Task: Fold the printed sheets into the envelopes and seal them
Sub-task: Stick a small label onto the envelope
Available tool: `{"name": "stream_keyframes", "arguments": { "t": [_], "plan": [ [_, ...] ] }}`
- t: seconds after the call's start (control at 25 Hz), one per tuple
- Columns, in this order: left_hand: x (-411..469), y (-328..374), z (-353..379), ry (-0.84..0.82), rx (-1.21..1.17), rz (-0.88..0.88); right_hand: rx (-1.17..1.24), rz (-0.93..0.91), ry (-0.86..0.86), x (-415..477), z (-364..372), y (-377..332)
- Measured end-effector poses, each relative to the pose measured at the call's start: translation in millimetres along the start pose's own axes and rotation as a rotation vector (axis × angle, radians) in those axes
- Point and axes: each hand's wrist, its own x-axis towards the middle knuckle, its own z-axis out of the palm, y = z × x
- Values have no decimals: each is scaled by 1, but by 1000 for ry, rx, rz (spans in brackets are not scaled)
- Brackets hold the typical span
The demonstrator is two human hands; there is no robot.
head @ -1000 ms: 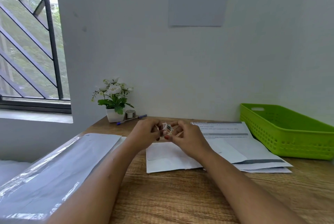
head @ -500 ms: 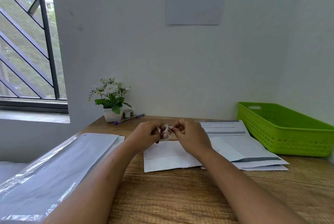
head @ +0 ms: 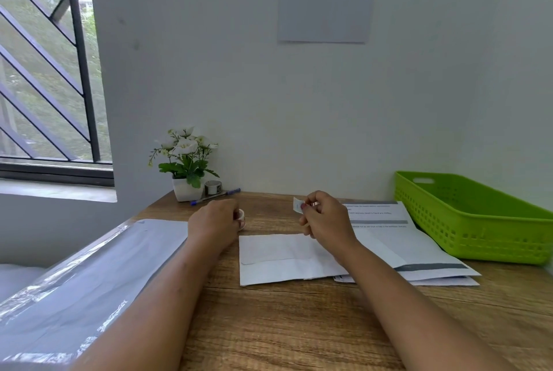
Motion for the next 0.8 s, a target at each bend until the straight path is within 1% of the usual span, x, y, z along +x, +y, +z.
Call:
{"name": "stream_keyframes", "arguments": {
  "t": [0.12, 0.2, 0.36, 0.44, 0.52, 0.64, 0.72, 0.8],
  "plan": [
    [1, -6, 2, 28, 8, -80, 87, 35, -23, -3, -1, -4],
    [4, -9, 5, 8, -21, -125, 112, 56, -40, -4, -1, -5],
    [10, -13, 16, -215, -80, -113, 134, 72, -70, -5, -2, -7],
    [11, -11, 18, -257, -30, -112, 143, 72, -71, -5, -2, -7],
    [10, -9, 18, -253, -7, -103, 85, 49, -63, -4, -2, -4],
    [7, -9, 16, -166, -79, -45, -26, 20, -65, 0, -2, 1],
    [7, -10, 17, -125, -114, 22, -35, 4, -74, 0, -1, 1],
    [8, -10, 17, -142, -84, 72, -43, -5, -82, 0, -1, 1]
  ]
}}
